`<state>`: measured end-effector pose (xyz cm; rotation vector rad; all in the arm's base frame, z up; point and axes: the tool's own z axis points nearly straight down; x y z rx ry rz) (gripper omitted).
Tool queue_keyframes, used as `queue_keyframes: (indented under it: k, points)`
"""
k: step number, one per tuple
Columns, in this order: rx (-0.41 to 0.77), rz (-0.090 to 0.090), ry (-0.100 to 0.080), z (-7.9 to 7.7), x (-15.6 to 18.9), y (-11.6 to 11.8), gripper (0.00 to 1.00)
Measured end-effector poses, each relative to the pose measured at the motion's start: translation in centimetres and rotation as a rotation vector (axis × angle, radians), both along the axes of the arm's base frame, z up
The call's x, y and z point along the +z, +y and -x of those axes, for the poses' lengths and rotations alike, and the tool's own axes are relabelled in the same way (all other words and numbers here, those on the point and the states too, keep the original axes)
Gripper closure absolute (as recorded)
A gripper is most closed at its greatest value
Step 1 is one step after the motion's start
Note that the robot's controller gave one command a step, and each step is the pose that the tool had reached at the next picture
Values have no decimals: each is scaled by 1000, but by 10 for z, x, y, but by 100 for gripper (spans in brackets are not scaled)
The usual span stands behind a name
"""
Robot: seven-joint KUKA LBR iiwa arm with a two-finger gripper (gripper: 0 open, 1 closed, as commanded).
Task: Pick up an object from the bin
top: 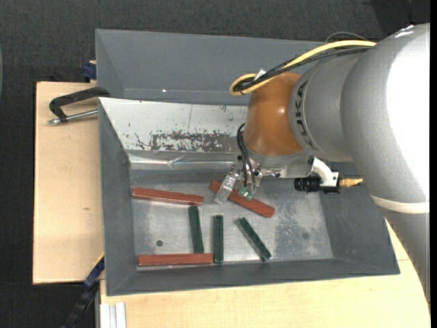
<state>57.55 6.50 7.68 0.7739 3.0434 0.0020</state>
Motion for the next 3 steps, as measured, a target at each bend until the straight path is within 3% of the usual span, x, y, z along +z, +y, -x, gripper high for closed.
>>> queue_keyframes:
  k: [1, 3]
  points:
    - [0, 1, 7, 2, 20, 0, 100]
    - [1, -1, -4, -1, 48, 0, 100]
